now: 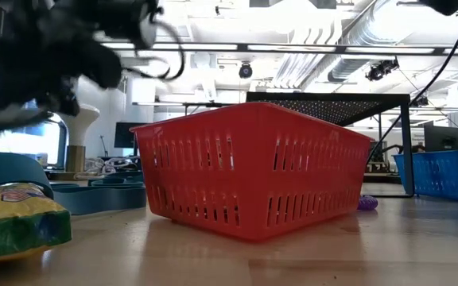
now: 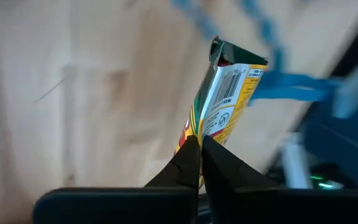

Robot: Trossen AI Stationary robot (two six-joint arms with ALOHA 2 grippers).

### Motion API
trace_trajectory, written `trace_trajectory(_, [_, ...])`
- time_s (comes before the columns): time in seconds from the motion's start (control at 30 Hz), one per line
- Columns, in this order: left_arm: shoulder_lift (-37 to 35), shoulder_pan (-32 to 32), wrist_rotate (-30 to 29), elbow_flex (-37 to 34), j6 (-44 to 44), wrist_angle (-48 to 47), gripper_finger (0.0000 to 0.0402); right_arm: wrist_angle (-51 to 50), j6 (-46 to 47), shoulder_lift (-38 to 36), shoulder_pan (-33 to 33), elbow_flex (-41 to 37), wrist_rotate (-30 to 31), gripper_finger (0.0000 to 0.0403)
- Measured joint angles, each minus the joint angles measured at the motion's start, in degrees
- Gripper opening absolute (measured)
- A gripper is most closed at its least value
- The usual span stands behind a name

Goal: Pick & Place Office Desk Supplies
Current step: Put the big crayon box into the black basket

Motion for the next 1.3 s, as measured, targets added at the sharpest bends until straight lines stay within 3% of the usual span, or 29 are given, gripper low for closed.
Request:
trace_trajectory(0.1, [-0.38, 1.35, 3.89, 3.68, -0.21, 0.09, 0.0001, 2.18, 7.16, 0.0, -2.79, 0.0, -0.39, 0.0176])
trace_trajectory(0.23, [-0.39, 2.09, 3.67, 8.05, -2.67, 5.19, 0.0001, 4.98, 11.49, 0.0, -6.92, 0.0, -1.65, 0.0176])
trace_trajectory(0.43, [-0.34, 1.73, 1.46, 8.98, -10.04, 21.97, 0.0001, 7.63, 8.75, 1.07, -11.78, -0.02, -5.15, 0.0176])
trace_trajectory(0.67, [-0.34, 1.24, -3.52, 8.98, -16.7, 36.16, 0.0001, 12.55, 3.37, 1.82, -15.45, 0.0, -4.49, 0.0176])
trace_trajectory(0.93, [-0.34, 1.81, -3.68, 8.98, -16.73, 36.58, 0.0001, 21.31, -4.23, 1.95, -17.46, 0.04, -5.57, 0.0176])
trace_trajectory(1.3, [-0.32, 1.81, -3.64, 8.98, -16.76, 36.82, 0.0001, 25.47, -1.47, 5.13, -22.63, 0.1, -16.09, 0.0176])
